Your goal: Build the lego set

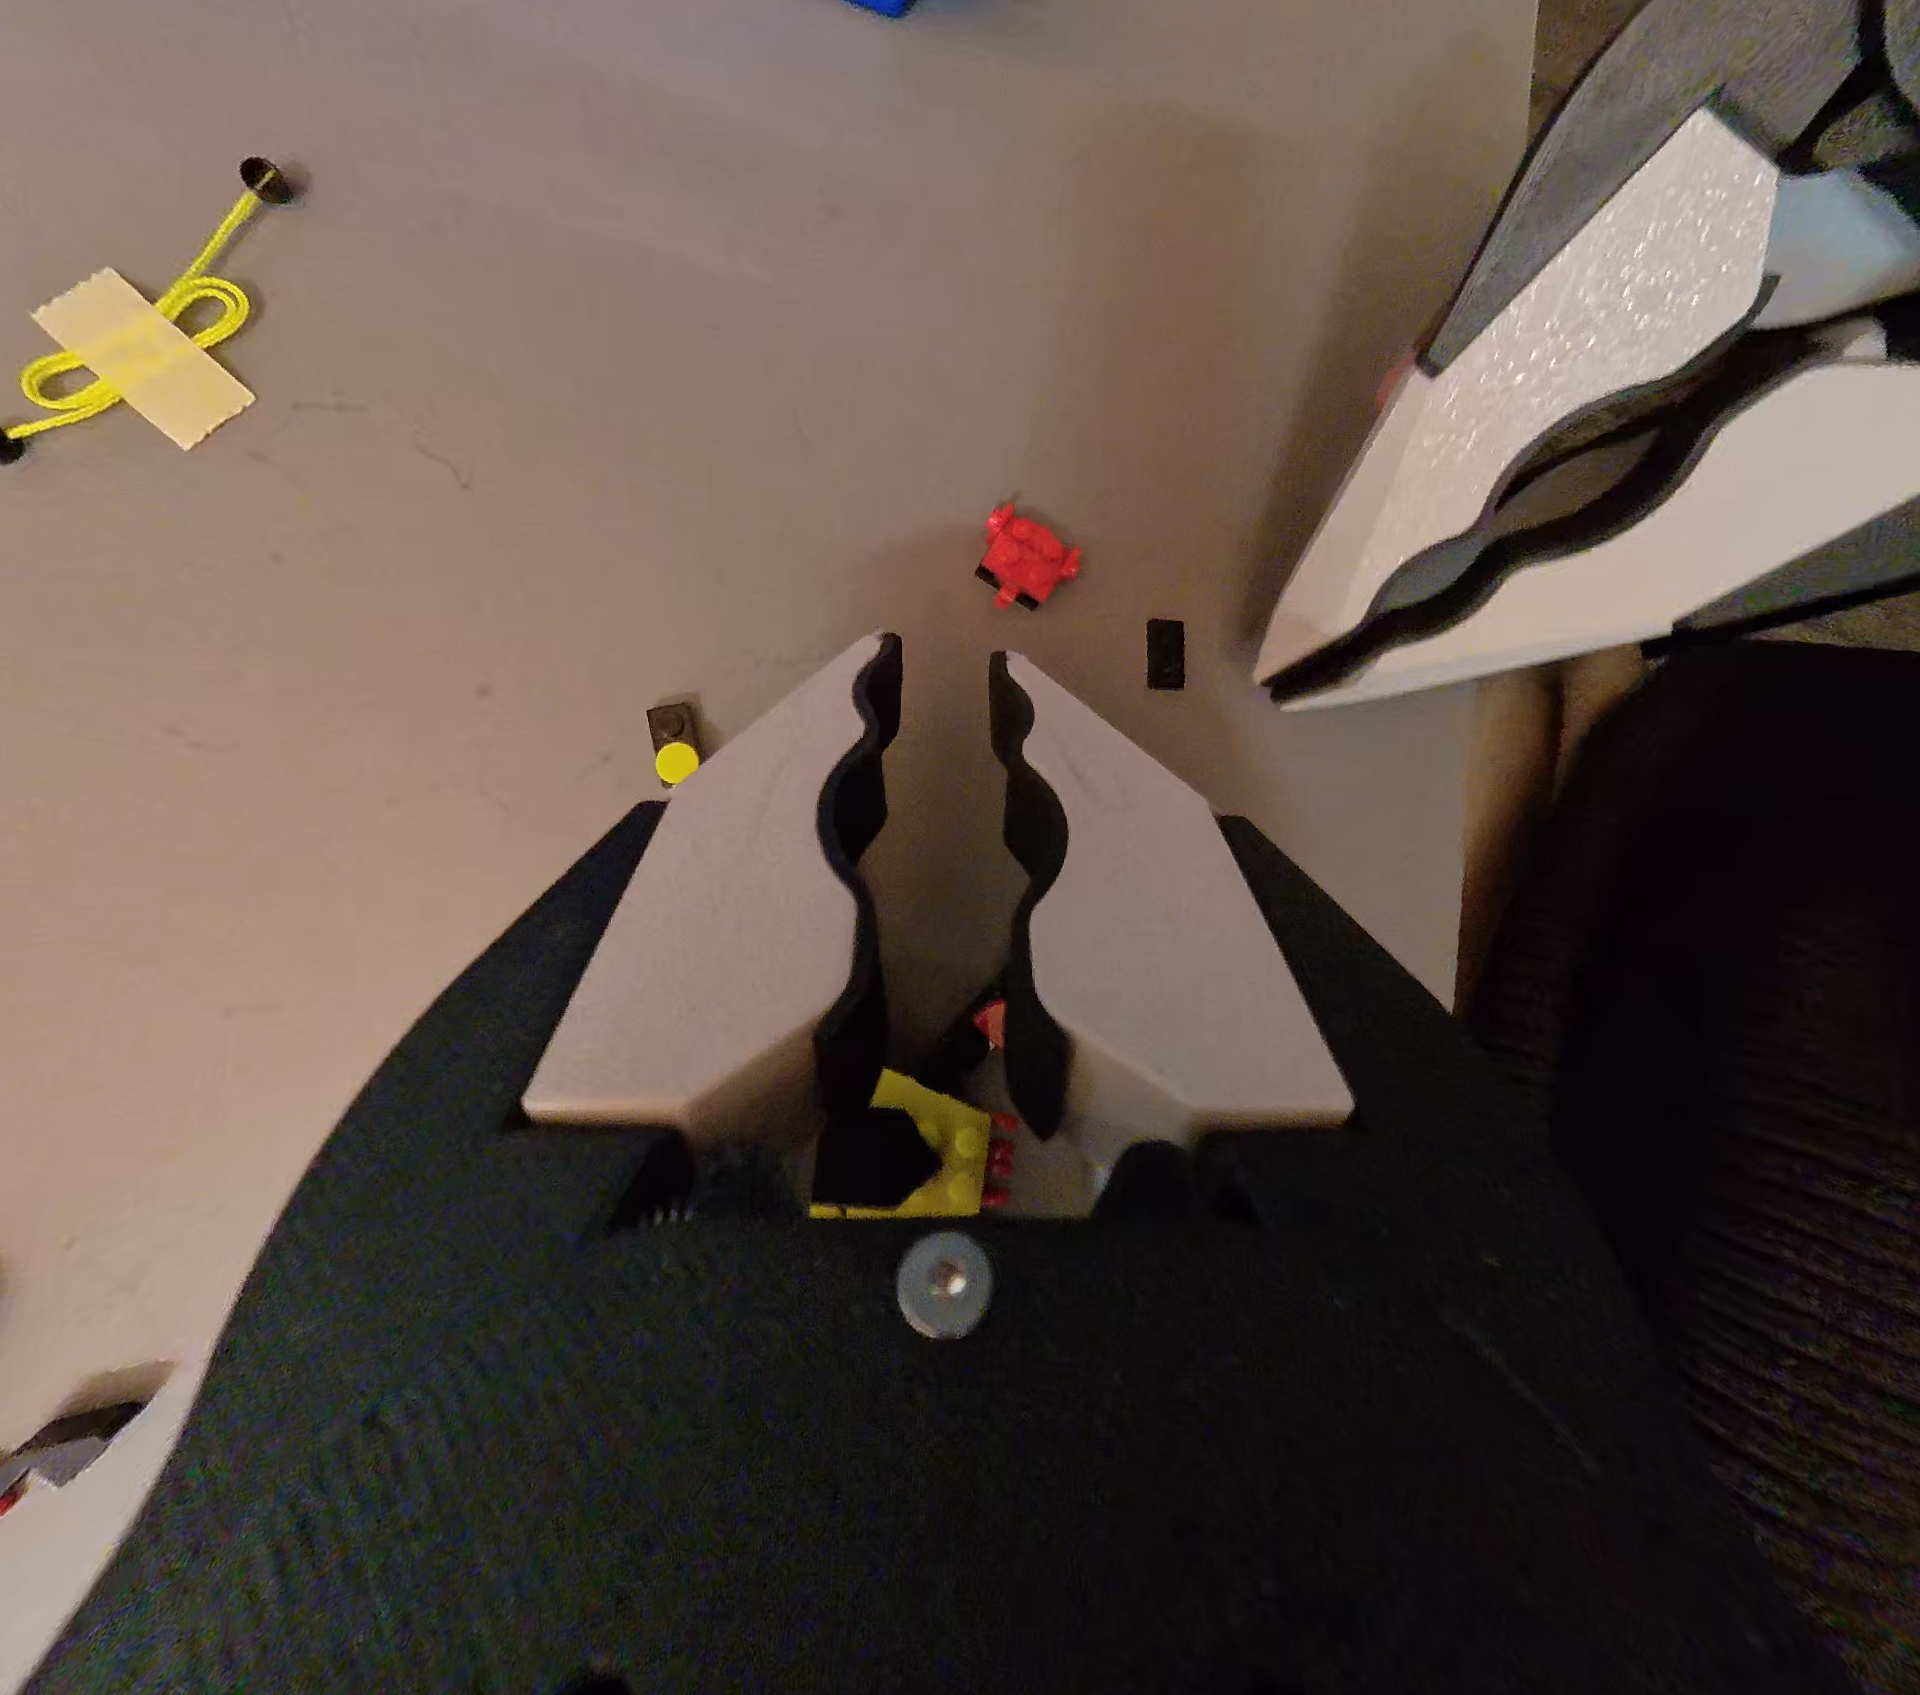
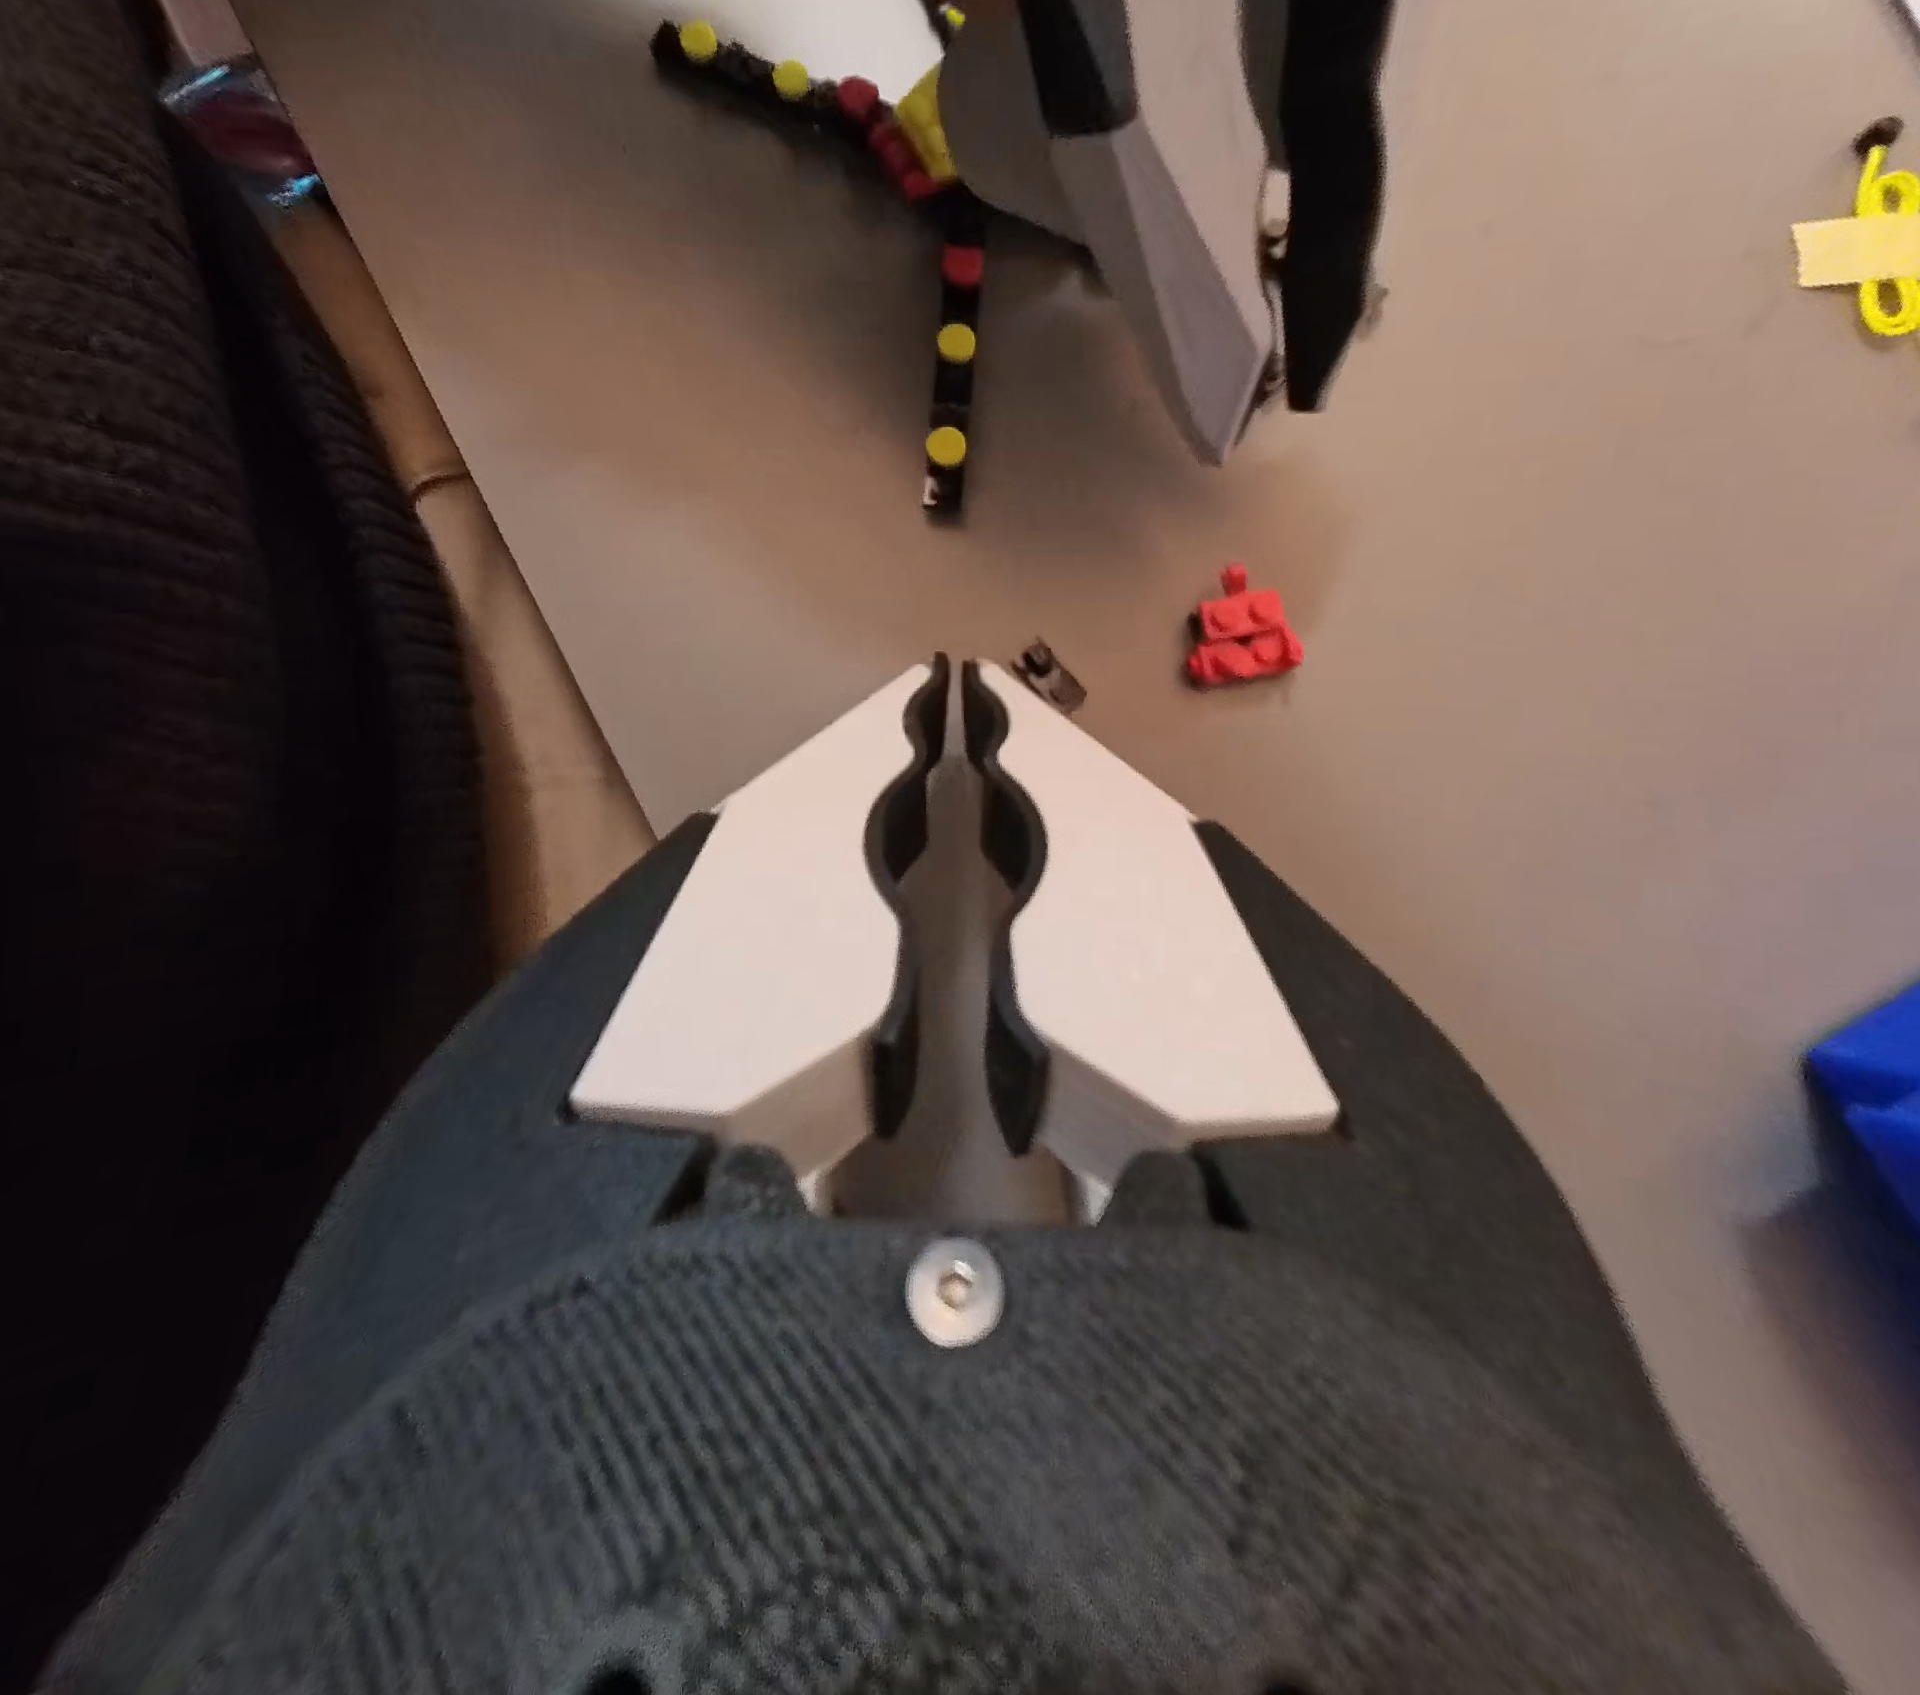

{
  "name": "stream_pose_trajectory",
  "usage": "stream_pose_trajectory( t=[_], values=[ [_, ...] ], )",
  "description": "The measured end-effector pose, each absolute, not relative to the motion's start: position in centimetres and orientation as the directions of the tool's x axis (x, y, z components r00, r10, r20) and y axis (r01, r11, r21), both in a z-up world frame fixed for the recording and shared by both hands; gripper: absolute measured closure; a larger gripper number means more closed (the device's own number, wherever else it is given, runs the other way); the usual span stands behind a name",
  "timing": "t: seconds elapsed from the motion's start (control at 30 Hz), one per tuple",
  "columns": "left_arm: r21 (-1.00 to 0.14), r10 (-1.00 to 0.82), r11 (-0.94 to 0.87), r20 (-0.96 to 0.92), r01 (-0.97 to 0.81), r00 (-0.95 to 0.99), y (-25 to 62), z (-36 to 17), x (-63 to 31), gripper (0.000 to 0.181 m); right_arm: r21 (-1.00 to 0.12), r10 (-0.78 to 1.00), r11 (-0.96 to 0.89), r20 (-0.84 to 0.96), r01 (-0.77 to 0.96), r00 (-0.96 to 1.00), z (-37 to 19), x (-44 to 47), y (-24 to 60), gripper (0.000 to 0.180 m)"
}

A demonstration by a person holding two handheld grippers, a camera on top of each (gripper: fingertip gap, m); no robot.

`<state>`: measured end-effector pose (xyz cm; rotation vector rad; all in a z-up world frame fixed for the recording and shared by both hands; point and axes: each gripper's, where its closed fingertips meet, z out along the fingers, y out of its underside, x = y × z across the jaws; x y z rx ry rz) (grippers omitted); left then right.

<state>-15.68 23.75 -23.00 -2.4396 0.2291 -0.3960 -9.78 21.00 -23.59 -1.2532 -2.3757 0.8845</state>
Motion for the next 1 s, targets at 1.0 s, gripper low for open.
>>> stream_pose_trajectory(
  t=[1.0],
  values=[
    [-0.641, -0.255, -0.766, 0.232, -0.05, 0.938, 24.0, -22.5, -15.6, 0.166, -0.674, 0.917, 0.233, -0.089, 0.702, -0.389, -23.8, -12.2, 21.5, 0.171]
  ],
)
